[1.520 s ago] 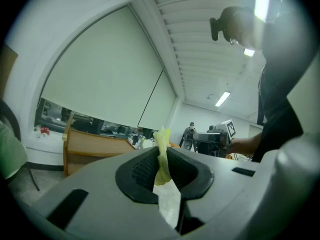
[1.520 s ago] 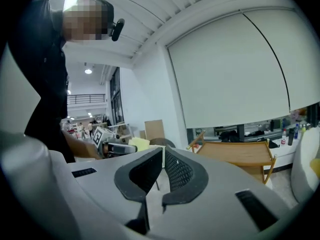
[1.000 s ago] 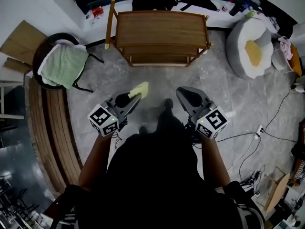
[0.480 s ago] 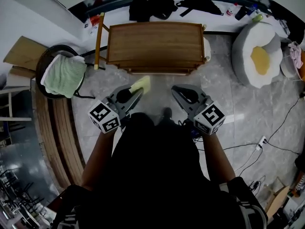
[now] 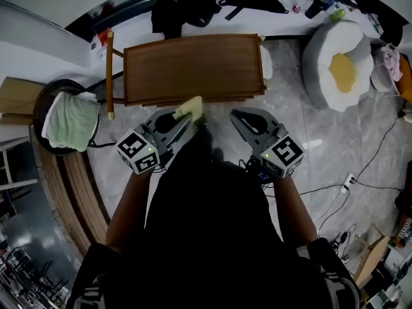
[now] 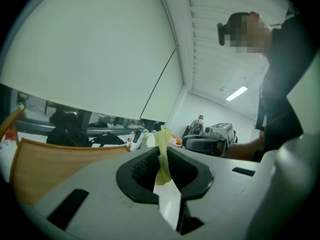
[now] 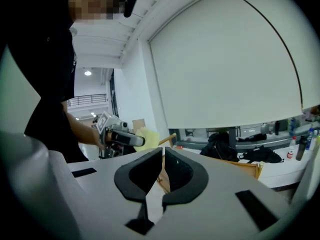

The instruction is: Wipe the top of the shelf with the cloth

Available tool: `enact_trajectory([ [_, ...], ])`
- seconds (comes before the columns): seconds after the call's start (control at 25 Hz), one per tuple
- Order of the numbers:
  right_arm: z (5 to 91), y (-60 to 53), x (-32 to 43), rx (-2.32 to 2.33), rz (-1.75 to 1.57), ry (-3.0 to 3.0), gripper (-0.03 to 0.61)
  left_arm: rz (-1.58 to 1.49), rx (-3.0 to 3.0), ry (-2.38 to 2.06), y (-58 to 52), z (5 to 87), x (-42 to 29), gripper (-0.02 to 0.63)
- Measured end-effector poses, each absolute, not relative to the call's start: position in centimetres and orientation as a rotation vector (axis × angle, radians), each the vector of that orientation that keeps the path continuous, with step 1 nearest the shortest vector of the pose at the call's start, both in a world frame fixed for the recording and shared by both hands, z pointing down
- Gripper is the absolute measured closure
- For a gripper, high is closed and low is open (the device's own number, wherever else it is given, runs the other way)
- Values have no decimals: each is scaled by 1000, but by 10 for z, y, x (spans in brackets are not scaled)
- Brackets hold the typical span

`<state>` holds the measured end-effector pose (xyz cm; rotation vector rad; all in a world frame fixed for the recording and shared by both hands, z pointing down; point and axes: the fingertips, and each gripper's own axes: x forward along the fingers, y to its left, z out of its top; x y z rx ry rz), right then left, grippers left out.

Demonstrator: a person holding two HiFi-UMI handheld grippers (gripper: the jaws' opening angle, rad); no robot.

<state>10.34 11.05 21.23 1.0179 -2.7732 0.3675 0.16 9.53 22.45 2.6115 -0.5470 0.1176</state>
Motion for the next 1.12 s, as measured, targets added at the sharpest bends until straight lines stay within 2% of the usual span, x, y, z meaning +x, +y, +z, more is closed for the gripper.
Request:
enact_trajectory([
  [0.32,213,18,121,1037,381,-2657,552,4,2585,-387,10,226,33,577],
  [0.64,195,-75,140,1173,325,-2611,552,18,2629,-380,-66,228,47,577],
  [1.12,276,-141,197,957,283,-2548,552,119,2503,-561,-131,277,135,577],
])
